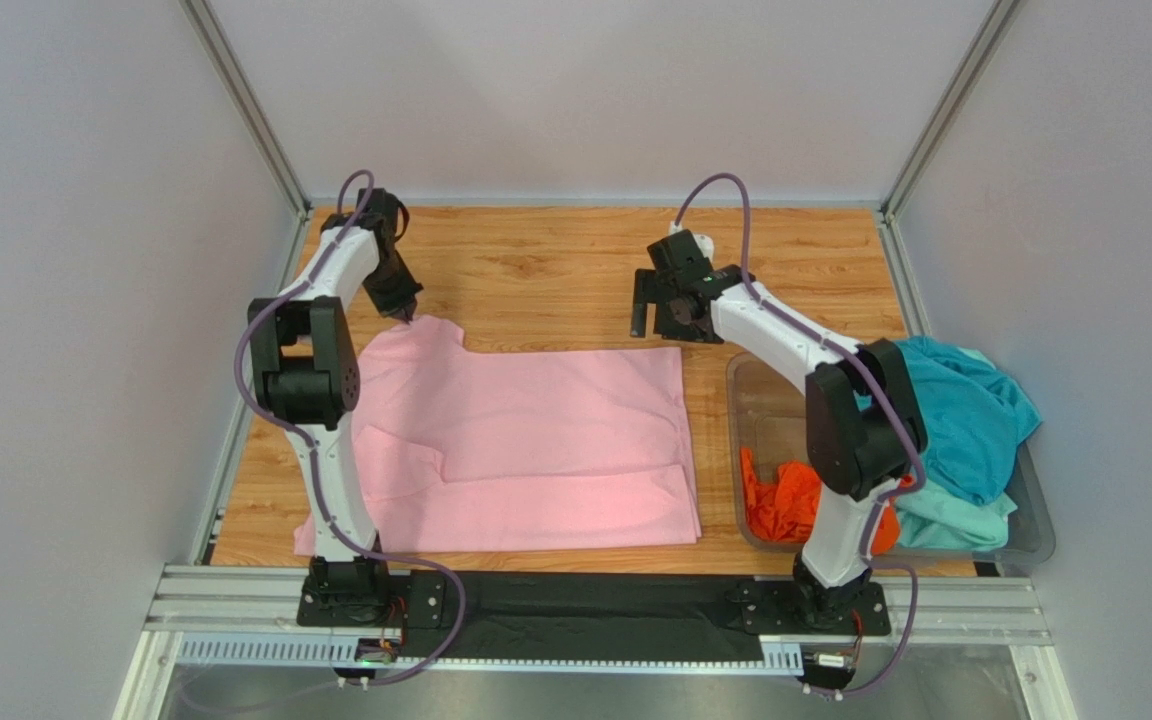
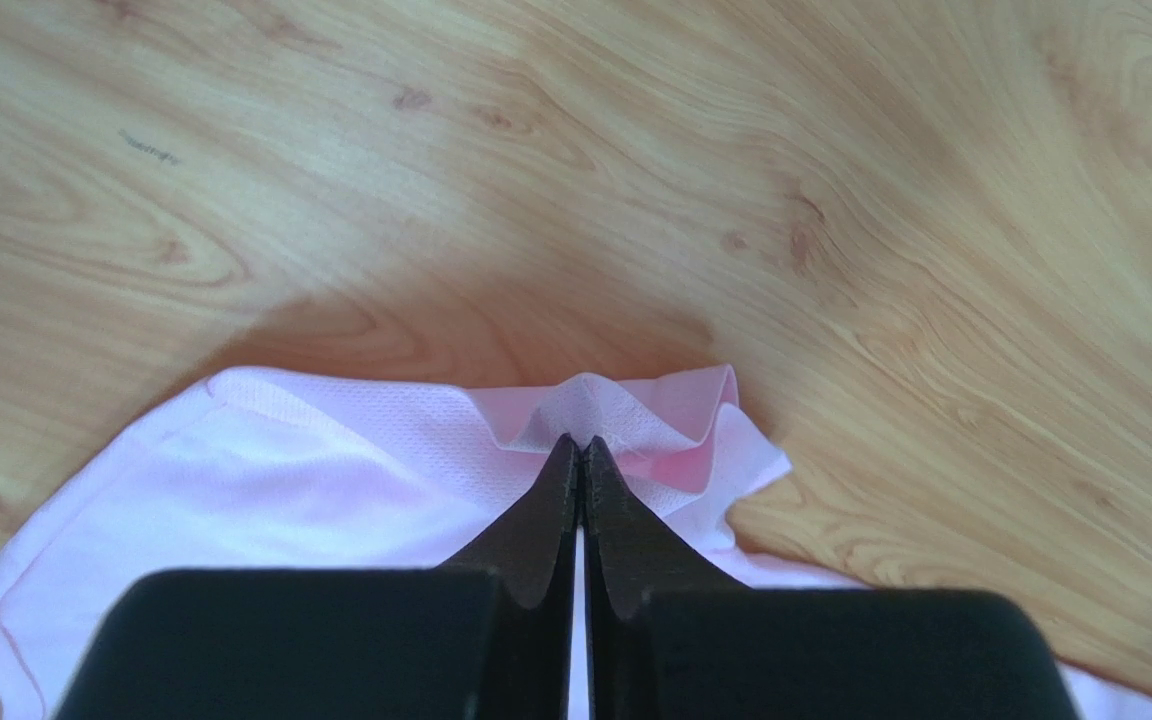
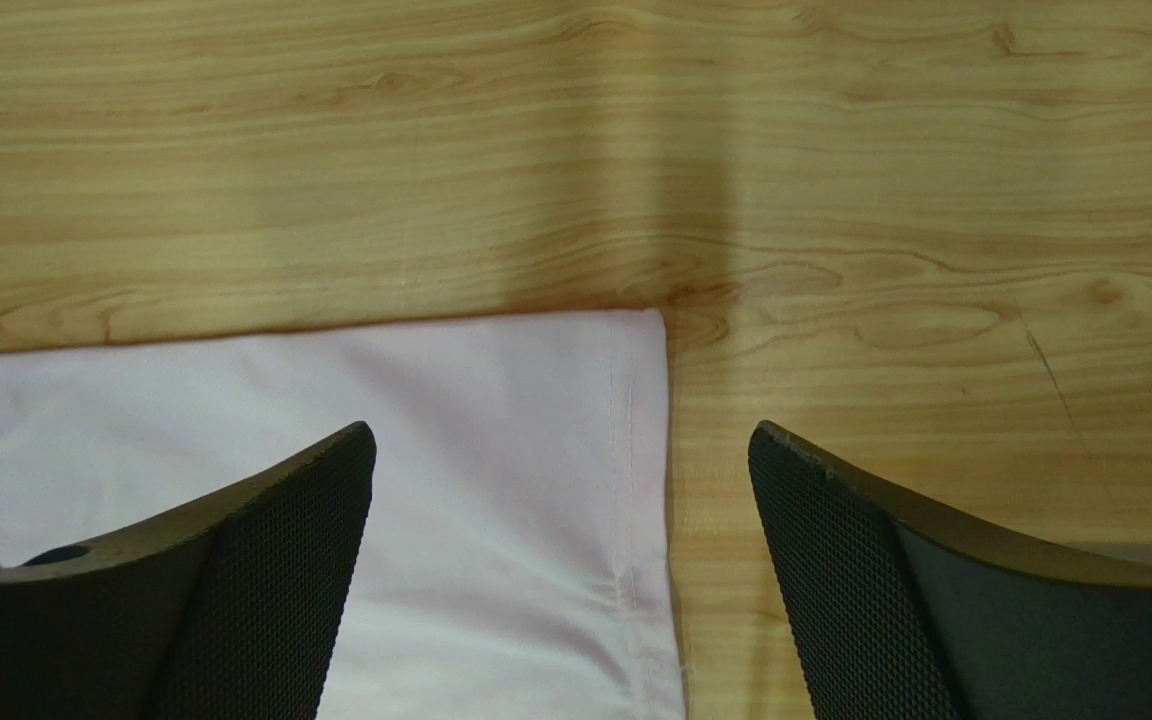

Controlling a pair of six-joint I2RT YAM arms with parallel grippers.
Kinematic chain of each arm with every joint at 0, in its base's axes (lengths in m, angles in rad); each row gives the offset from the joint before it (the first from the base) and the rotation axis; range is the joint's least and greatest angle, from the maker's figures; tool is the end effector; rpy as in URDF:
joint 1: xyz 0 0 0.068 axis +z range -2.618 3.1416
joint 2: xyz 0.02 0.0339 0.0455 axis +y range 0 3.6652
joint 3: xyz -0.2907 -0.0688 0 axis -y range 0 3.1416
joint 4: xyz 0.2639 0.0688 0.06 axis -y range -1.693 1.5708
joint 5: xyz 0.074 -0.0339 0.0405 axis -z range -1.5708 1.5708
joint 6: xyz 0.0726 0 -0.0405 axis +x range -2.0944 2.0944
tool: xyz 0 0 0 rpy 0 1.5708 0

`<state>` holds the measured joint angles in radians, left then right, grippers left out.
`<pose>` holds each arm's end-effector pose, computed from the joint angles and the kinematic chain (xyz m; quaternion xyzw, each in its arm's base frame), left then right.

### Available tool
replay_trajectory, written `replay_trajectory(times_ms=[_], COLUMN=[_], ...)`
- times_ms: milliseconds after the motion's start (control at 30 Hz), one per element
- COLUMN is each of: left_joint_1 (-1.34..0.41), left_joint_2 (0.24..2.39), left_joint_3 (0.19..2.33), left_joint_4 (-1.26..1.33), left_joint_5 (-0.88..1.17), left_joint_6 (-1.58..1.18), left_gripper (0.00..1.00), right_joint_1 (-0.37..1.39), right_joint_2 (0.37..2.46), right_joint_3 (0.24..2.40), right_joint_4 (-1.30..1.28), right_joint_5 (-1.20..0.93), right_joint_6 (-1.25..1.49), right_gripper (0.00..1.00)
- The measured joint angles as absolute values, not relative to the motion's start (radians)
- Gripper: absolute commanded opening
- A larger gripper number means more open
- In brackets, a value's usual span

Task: Fold and stack the t-shirts
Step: Fold the tshirt

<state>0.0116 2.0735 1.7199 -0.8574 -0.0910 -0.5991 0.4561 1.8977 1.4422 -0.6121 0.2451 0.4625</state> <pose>0.4798 0.0122 0.1962 -0.3032 0.9349 -0.0089 0.1840 0.4085 0.1808 0.2001 0.0335 0.9612 0.0034 0.2740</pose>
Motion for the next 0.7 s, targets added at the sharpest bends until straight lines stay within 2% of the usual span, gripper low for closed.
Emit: replay_trajectory(times_ms=[267, 400, 700], left_joint_1=[0.011, 0.011, 0.011], left_joint_2=[1.897, 1.866, 1.817], left_joint_3=[1.542, 1.469, 1.384], left_joint_4=[-0.773, -0.758, -0.736], left_joint_5=[-0.068, -0.060, -0.054], left_joint_6=[-0.601, -0.601, -0.603], left_gripper=[0.00, 0.00, 0.00], right_joint_1=[0.429, 0.429, 0.430], right_joint_2=[2.065, 2.073, 2.069], right_joint_3=[1.515, 1.511, 1.489], right_joint_4=[-0.623, -0.628, -0.594], right_joint_5=[0.278, 0.279, 0.279], right_joint_6=[0.493, 0.512, 0.544], right_gripper=[0.84, 0.71, 0.71])
